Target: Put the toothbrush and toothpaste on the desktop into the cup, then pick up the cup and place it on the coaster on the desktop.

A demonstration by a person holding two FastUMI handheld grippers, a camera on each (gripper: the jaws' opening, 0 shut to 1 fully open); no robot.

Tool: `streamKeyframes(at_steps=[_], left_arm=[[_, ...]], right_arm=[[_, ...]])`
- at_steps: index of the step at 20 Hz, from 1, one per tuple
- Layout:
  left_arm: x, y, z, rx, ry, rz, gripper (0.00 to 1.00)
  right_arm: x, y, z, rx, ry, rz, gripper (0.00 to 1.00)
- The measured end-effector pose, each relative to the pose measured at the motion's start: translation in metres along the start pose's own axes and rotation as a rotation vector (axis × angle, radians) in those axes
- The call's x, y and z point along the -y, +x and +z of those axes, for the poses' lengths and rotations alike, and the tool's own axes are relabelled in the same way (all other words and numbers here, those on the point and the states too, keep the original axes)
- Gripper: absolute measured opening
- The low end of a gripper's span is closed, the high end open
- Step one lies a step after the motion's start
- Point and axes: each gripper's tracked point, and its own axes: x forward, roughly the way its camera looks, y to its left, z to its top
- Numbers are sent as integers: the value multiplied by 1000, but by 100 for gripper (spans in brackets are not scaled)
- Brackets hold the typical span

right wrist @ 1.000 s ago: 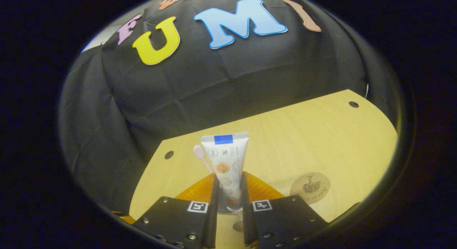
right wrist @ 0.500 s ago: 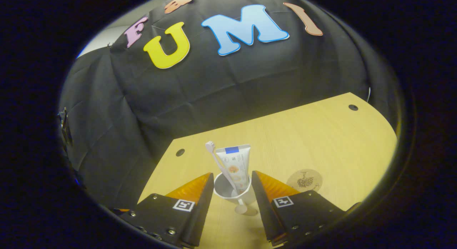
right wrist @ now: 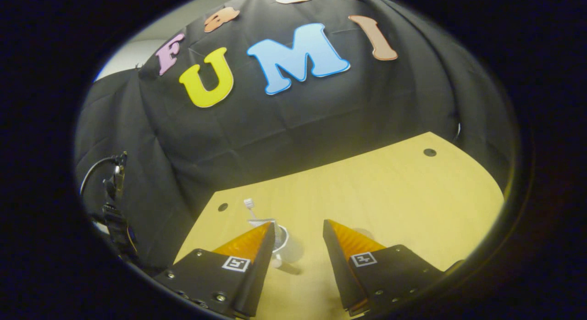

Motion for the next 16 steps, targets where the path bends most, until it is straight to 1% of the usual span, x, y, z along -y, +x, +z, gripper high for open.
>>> streamKeyframes(at_steps=[1,2,3,4,5,6,7,8,9,12,13,15,16], left_arm=[[9,4,0,-8,5,-13,48],[18,8,1,-14,13,-23,48],[27,13,2,-19,22,-32,48],[36,18,4,-23,31,-41,48],[45,23,5,-32,39,-52,48],[53,29,5,-42,45,-60,52],[61,35,5,-55,53,-63,52],[69,40,5,-64,59,-71,52],[75,44,5,-68,63,-72,54],[85,59,3,-93,73,-54,55],[85,65,3,-103,71,-45,55],[87,76,2,-118,65,-30,55],[86,82,4,-122,66,-18,51]], right_arm=[[12,-4,0,1,4,-19,65],[24,-8,1,-1,9,-36,55],[36,-12,2,-2,14,-54,55],[48,-16,3,-2,20,-72,65],[60,-19,3,-3,27,-91,65],[71,-21,3,-4,36,-108,55],[81,-24,3,-6,46,-123,65],[90,-26,3,-9,57,-137,55],[99,-27,3,-12,66,-149,55],[118,-26,5,-19,85,-171,55],[123,-27,6,-22,88,-174,65],[131,-24,7,-28,93,-177,65],[134,-22,7,-33,95,-176,65]])
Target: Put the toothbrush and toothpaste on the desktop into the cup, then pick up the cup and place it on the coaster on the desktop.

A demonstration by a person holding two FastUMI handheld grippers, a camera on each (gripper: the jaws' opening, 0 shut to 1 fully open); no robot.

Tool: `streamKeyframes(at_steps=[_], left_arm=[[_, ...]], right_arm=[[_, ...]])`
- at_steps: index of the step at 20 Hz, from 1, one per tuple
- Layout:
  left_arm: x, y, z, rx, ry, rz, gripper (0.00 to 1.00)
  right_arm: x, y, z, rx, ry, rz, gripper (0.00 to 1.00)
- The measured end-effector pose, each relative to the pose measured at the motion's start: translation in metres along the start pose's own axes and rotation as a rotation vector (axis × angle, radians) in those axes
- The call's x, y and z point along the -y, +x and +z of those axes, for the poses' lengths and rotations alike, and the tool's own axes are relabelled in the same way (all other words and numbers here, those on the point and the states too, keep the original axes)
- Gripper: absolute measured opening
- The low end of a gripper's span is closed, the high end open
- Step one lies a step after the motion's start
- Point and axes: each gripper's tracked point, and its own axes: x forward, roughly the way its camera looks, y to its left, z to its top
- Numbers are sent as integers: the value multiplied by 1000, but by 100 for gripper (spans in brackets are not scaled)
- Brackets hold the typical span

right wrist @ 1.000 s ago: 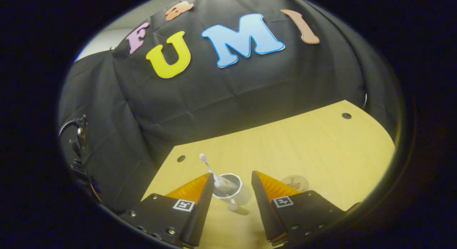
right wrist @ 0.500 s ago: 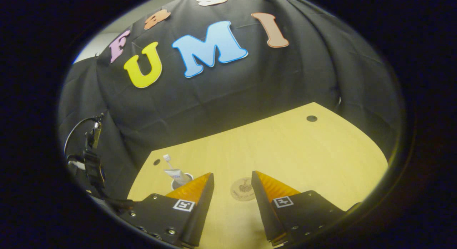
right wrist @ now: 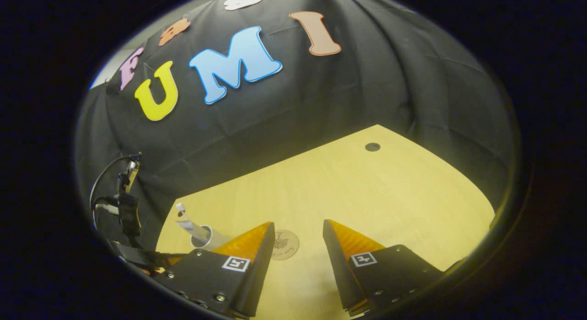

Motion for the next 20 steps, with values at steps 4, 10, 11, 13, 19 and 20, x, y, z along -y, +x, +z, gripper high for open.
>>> streamKeyframes(at_steps=[4,10,11,13,19,20], left_arm=[[-5,19,1,-17,0,40,55],[-7,35,-5,-57,-27,75,55],[-8,36,-6,-70,-26,84,55],[-10,39,-4,-84,-29,95,55],[-14,47,-3,-104,-52,115,34],[-15,45,-3,-102,-51,121,34]], right_arm=[[9,9,1,-29,1,1,55],[22,24,0,-73,-5,2,65],[24,26,-1,-80,-7,2,65],[24,31,-3,-97,-4,5,65],[23,39,-8,-130,14,29,65],[23,40,-9,-135,13,30,65]])
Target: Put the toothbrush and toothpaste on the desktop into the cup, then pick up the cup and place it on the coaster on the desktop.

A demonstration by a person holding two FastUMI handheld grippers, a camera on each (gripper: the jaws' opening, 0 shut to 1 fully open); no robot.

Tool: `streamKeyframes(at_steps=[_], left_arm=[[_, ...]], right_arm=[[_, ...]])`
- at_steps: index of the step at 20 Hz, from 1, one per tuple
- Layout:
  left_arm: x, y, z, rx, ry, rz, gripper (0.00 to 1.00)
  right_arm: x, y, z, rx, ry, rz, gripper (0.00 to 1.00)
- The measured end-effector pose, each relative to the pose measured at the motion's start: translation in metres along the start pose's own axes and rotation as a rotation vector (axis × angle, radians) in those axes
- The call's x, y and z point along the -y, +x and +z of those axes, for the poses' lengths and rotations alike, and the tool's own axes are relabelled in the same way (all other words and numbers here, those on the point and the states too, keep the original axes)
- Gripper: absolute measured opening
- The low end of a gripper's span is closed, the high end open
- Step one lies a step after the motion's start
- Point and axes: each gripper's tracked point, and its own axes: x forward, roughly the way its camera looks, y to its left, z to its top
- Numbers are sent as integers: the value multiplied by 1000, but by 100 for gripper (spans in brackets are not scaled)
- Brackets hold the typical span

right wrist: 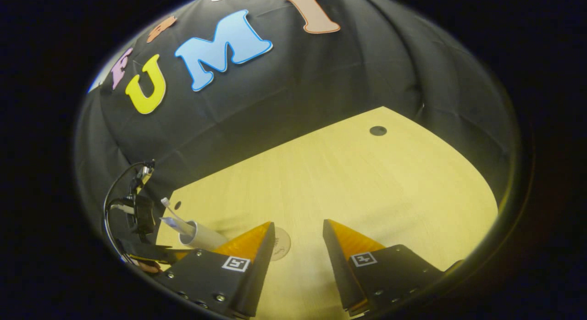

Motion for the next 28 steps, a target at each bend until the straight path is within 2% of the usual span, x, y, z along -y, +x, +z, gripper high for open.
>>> streamKeyframes(at_steps=[2,3,4,5,6,7,8,9,12,16,21,28], left_arm=[[0,0,2,8,-17,4,31],[-1,2,4,17,-24,11,37],[-1,1,4,23,-33,12,27],[-1,1,7,31,-37,7,32],[-1,1,6,38,-42,2,27],[0,2,6,42,-45,-1,27],[0,3,7,43,-45,-3,32],[0,3,7,47,-47,-6,27],[4,-1,8,51,-49,-14,26],[17,-11,11,56,-5,-35,26],[23,-41,13,62,40,-100,26],[27,-86,5,50,131,-165,26]], right_arm=[[1,2,0,-7,4,-2,65],[2,2,1,-8,7,-4,65],[4,3,1,-10,9,-7,65],[5,2,2,-11,12,-10,65],[6,2,2,-10,12,-13,65],[8,2,3,-9,13,-16,65],[10,2,4,-8,13,-20,65],[12,1,5,-7,13,-23,65],[14,0,6,-5,15,-28,65],[16,-4,8,2,14,-31,65],[22,-10,9,8,34,-41,65],[52,-25,12,32,87,-86,65]])
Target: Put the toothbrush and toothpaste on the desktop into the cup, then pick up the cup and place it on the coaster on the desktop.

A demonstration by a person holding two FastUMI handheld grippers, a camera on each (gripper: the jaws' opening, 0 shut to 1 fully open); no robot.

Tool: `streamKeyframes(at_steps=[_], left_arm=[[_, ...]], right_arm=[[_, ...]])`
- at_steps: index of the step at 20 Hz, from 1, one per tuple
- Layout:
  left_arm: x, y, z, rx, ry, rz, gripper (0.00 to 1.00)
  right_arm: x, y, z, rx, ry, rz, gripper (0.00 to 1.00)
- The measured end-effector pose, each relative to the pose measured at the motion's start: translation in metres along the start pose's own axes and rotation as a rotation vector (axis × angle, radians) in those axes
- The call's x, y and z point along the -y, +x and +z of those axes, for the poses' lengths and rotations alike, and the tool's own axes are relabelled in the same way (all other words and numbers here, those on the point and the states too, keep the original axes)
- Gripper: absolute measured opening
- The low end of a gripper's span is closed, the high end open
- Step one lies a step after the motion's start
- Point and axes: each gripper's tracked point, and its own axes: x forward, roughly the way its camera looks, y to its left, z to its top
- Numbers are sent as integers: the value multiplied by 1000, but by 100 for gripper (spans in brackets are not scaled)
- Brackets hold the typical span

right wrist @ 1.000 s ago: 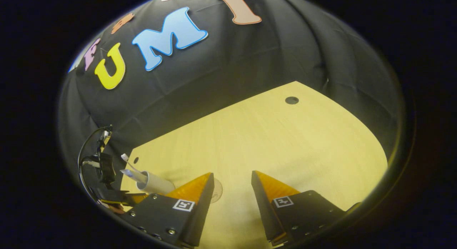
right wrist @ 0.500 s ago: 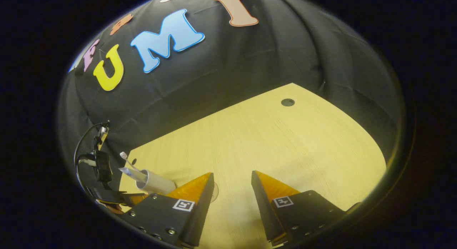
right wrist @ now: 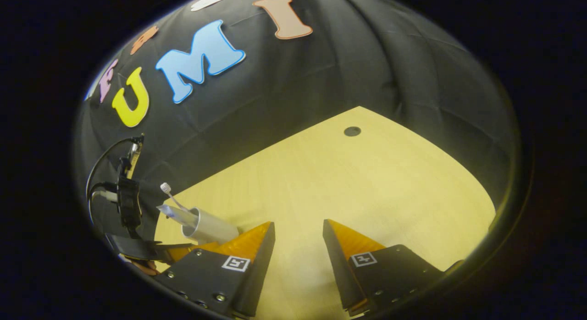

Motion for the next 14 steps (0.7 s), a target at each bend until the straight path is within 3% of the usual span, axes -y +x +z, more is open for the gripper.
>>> streamKeyframes(at_steps=[1,2,4,5,6,13,14], left_arm=[[0,-6,-3,-3,10,-6,31],[-2,-11,-5,-9,17,-10,26],[-9,-16,-8,-21,18,-13,31],[-11,-20,-8,-26,18,-12,26],[-10,-16,-6,-30,22,-10,27],[-26,-11,-10,-55,58,22,26],[-28,-12,-10,-52,62,28,31]], right_arm=[[7,-2,2,6,11,-10,65],[12,-4,2,9,23,-20,65],[22,-9,3,14,43,-36,65],[27,-11,2,15,49,-46,55],[31,-12,2,16,56,-52,65],[43,-18,1,8,81,-59,65],[44,-18,0,7,79,-59,65]])
